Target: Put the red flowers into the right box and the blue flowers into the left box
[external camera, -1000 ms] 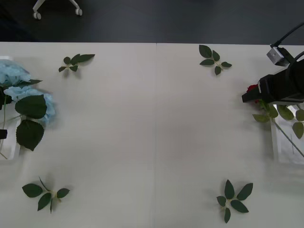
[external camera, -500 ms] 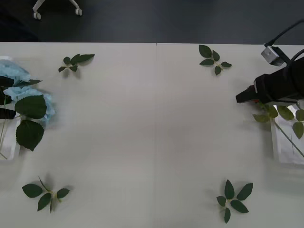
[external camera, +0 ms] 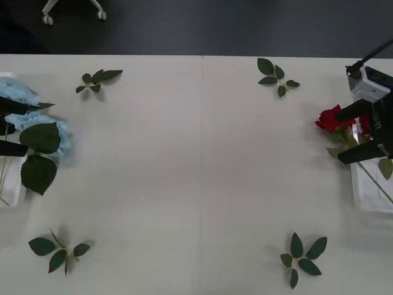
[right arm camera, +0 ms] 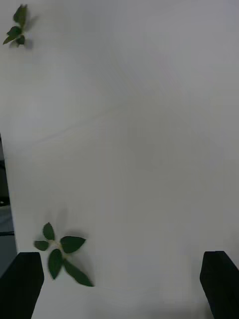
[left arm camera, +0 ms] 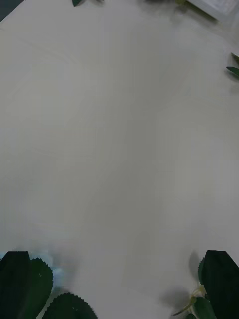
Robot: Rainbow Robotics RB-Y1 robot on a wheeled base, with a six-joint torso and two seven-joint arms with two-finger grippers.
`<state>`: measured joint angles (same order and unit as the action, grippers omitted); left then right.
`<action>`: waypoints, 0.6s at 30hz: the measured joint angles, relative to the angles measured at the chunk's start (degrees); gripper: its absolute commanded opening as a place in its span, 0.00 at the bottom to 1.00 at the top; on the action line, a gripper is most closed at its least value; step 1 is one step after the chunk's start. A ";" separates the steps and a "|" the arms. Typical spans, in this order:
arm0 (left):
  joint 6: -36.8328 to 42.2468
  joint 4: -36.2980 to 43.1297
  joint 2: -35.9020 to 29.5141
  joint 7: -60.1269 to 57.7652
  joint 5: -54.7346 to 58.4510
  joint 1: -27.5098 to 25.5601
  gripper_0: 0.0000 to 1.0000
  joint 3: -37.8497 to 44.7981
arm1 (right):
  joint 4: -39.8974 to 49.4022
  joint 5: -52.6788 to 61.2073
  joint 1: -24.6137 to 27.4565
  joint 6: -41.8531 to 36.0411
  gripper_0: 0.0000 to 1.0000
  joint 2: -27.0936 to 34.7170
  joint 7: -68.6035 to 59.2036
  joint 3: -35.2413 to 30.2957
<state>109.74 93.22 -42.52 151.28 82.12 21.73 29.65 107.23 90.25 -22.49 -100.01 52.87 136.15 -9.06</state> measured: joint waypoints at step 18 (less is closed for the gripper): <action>0.00 0.00 0.00 0.00 0.00 0.00 1.00 0.00 | 1.46 -0.50 14.49 6.78 0.93 -9.20 19.50 -4.53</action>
<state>109.74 93.22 -42.52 151.28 82.12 21.73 29.65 108.70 89.75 -7.99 -93.23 43.68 155.65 -13.58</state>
